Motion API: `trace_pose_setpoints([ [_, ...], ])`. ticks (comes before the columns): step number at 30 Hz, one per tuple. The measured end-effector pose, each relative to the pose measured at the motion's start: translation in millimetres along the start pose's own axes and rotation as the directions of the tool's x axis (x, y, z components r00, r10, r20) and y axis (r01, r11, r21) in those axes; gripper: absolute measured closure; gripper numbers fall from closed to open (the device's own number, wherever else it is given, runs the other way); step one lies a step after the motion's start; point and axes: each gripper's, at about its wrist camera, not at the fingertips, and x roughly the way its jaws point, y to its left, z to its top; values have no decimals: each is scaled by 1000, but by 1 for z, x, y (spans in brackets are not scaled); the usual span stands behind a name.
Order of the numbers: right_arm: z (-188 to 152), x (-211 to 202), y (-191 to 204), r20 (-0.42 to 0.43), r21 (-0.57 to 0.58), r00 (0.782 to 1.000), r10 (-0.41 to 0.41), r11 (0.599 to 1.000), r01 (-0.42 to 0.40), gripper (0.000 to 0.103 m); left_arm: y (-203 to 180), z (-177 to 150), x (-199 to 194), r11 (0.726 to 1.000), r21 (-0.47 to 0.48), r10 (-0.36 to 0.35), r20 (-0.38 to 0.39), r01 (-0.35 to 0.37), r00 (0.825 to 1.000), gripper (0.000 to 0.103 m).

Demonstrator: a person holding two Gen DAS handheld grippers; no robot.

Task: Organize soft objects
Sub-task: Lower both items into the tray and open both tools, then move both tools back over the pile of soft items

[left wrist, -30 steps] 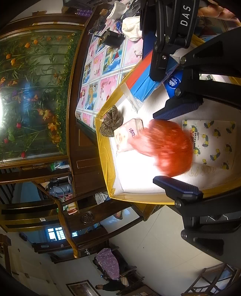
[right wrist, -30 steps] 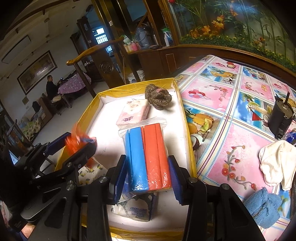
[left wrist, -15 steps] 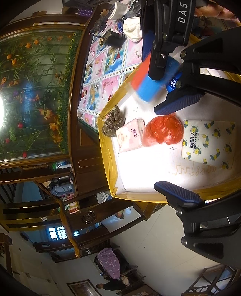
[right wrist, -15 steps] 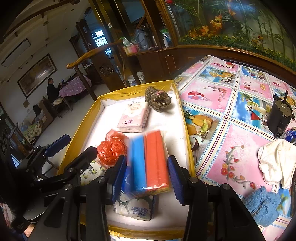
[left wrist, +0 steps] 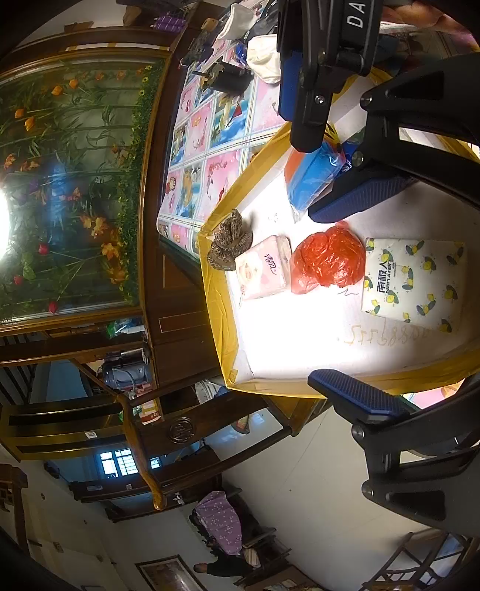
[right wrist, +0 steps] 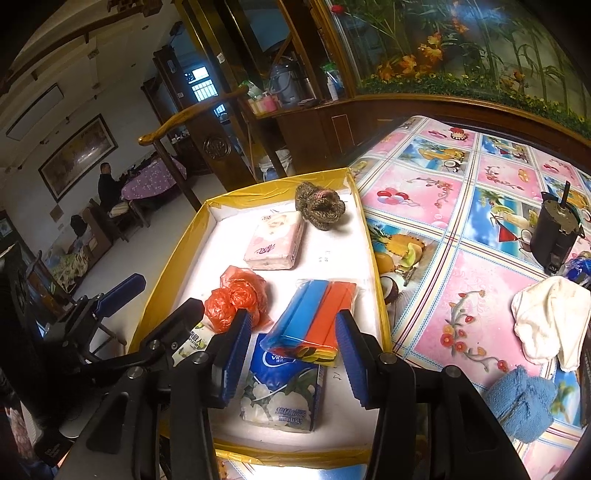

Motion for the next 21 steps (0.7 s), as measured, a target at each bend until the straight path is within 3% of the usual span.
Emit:
trace_pose_setpoints([
  [13, -4, -28, -11, 50, 35, 999, 7, 999, -8, 44, -7, 6, -14, 1000, 16, 13, 16, -13, 1000, 11],
  [21, -9, -54, -27, 91, 66, 996, 11, 998, -17, 41, -19, 8, -22, 999, 41, 17, 28, -18, 999, 11],
])
